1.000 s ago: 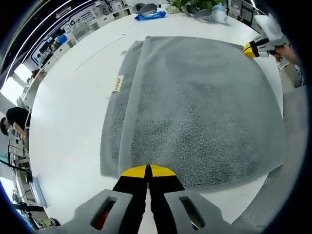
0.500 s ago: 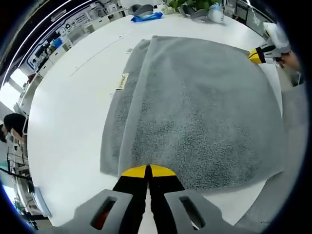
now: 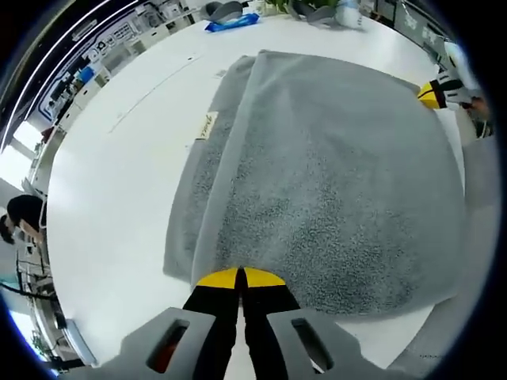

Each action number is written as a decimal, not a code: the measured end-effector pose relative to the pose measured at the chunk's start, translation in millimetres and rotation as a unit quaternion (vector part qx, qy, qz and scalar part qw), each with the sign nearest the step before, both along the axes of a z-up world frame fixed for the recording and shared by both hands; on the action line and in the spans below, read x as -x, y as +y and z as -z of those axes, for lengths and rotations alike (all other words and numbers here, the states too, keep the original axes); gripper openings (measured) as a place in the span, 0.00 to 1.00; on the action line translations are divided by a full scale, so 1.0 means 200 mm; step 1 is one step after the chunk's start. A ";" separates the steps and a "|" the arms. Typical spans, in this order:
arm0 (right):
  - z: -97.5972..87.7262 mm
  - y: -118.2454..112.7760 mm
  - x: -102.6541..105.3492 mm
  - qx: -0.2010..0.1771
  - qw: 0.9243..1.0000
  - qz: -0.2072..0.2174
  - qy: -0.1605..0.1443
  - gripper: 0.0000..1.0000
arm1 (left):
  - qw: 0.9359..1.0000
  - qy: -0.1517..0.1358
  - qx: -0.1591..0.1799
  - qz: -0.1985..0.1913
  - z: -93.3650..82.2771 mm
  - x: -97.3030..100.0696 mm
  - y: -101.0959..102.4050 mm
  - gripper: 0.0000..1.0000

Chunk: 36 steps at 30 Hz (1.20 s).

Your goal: Fold the towel on the table until its edges align and the towel forms a compact rectangular stack.

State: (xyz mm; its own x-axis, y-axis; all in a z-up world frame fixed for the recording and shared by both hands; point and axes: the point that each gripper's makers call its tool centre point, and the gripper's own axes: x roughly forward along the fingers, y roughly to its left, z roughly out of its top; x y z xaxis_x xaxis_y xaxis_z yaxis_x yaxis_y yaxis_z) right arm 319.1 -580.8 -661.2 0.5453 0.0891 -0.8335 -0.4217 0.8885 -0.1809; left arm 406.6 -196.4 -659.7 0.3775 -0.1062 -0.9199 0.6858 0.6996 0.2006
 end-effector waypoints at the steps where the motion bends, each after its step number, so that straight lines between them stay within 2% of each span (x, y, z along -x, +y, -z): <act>1: 0.00 0.00 0.00 -0.003 1.000 0.002 -0.001 0.00 | 1.000 0.001 0.003 -0.002 0.00 0.00 0.00 0.01; 15: 0.00 0.04 0.11 -0.004 1.000 -0.004 0.005 0.00 | 1.000 0.001 0.020 -0.005 0.00 -0.11 -0.04 0.01; 22: 0.01 0.07 0.16 0.002 0.999 -0.032 0.035 0.00 | 1.000 0.003 0.019 0.004 -0.01 -0.15 -0.07 0.01; 36: 0.01 0.10 0.24 -0.007 0.997 -0.051 0.063 0.00 | 1.000 -0.001 0.011 0.027 -0.03 -0.25 -0.12 0.01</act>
State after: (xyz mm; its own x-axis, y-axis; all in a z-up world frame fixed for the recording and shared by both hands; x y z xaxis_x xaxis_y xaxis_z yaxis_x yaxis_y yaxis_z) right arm 271.8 -560.8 -663.3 0.4239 0.1502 -0.8932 -0.5289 0.8416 -0.1096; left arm 456.4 -220.9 -654.4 0.3728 -0.1471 -0.9162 0.7217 0.6665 0.1867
